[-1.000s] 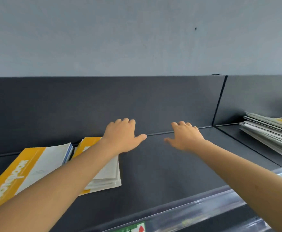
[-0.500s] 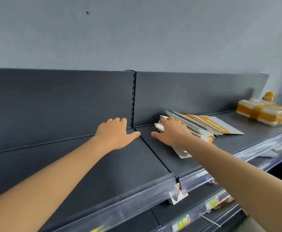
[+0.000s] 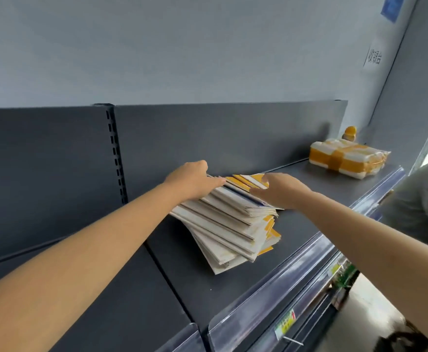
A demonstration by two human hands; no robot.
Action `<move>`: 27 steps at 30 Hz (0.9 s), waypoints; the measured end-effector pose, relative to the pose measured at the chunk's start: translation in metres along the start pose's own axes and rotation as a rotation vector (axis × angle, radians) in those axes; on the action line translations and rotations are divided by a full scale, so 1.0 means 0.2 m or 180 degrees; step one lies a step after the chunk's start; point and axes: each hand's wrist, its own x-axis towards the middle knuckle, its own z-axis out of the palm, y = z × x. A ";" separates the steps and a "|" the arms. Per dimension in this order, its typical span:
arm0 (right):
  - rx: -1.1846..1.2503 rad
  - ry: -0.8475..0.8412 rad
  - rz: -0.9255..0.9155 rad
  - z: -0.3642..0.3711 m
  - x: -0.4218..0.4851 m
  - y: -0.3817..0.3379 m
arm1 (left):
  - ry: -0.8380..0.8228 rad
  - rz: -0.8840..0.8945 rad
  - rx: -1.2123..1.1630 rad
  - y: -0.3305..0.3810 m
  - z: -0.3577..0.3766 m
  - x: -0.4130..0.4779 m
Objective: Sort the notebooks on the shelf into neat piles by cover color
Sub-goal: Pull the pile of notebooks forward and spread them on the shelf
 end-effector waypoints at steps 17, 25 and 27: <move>0.1258 -0.1513 0.0717 0.14 0.92 1.04 | -0.0034 -0.1971 -0.1962 0.44 0.43 0.70; 0.1753 -0.2176 0.0335 0.23 1.07 0.94 | -0.0139 -0.2193 -0.2644 0.59 0.64 0.83; 0.1774 -0.2303 0.0267 0.24 1.07 0.90 | -0.0134 -0.2252 -0.2843 0.63 0.70 0.86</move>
